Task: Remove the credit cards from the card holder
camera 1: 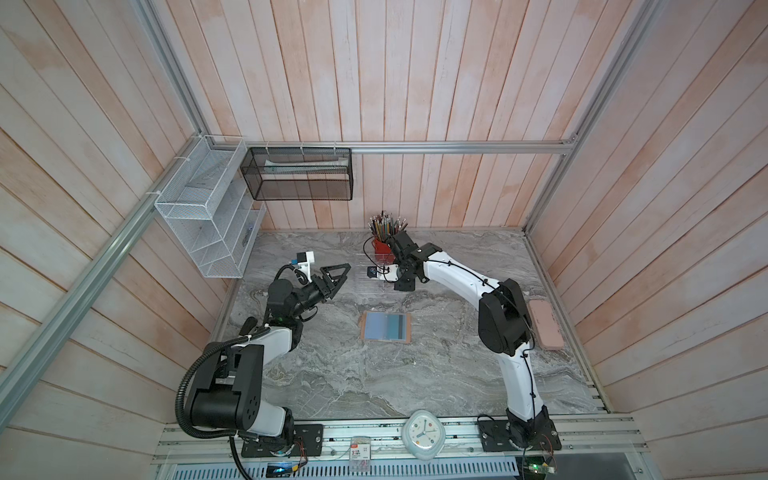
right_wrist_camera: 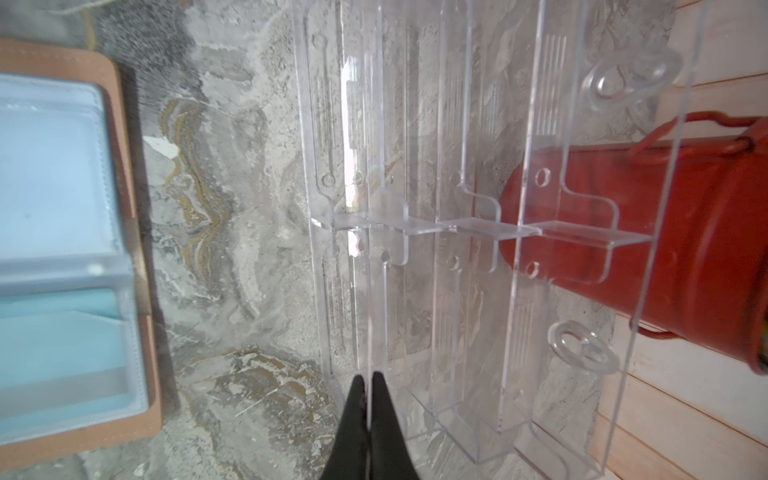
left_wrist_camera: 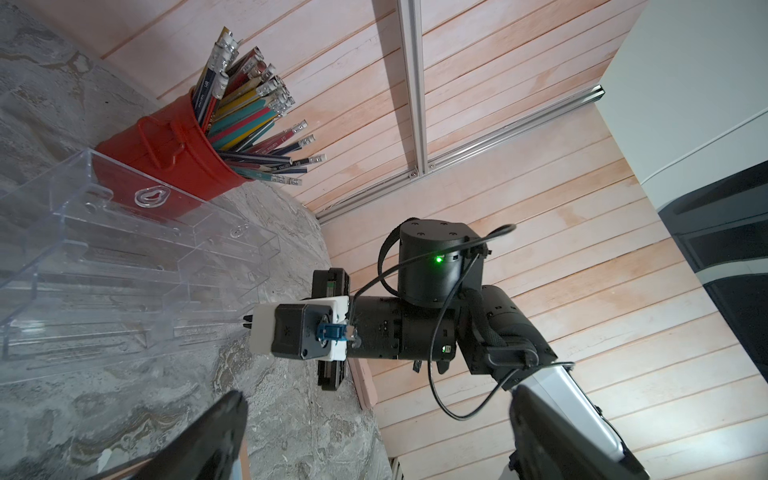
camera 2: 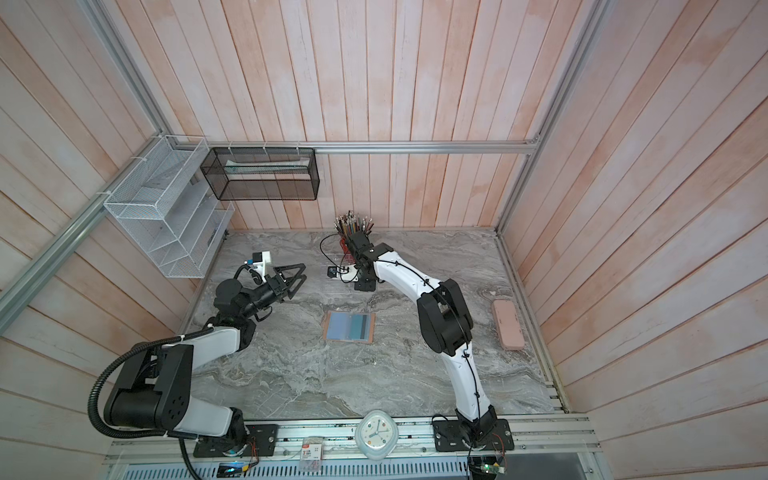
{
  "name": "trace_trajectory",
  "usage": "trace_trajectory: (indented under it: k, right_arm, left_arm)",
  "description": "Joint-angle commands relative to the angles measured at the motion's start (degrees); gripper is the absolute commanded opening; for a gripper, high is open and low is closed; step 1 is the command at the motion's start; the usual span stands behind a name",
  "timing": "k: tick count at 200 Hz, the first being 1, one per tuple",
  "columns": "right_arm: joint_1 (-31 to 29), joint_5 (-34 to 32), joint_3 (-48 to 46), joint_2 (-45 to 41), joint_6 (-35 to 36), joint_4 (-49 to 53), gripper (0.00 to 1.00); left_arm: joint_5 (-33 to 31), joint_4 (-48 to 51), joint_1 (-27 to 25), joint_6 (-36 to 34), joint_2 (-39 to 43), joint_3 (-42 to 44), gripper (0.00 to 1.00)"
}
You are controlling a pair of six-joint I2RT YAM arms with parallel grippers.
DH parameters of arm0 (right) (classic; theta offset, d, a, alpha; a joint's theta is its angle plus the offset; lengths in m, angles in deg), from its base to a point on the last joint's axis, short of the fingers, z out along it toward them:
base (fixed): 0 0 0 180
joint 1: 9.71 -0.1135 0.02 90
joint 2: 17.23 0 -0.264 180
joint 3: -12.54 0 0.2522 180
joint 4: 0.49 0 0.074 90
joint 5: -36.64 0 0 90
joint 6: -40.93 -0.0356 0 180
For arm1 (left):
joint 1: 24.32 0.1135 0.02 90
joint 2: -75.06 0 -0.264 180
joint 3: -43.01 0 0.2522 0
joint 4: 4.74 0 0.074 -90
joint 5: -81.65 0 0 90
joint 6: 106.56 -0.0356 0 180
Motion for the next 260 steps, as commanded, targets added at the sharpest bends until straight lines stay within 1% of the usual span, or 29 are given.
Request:
trace_trajectory:
  k: [1, 59, 120, 159, 260]
  right_arm:
    - [-0.4, 1.4, -1.9, 1.0, -0.1, -0.3, 0.00]
    - [-0.2, -1.0, -3.6, 0.5, 1.1, -1.8, 0.00]
    - [0.0, -1.1, -3.1, 1.6, 1.2, -1.9, 0.00]
    - [-0.1, -1.2, -5.1, 1.3, 1.3, -3.0, 0.00]
    - [-0.6, -2.2, -5.9, 3.1, 2.2, -4.8, 0.00]
  left_arm:
    - [1.0, -2.7, 0.5, 0.0, -0.9, 0.1, 1.00]
    - [1.3, -2.9, 0.5, 0.2, -0.8, 0.1, 1.00]
    - [1.5, -3.0, 0.7, 0.2, -1.2, 0.1, 1.00]
    - [1.6, -3.2, 0.9, 0.1, -1.2, 0.4, 1.00]
    - [2.0, -4.8, 1.4, 0.6, -2.2, 0.5, 1.00]
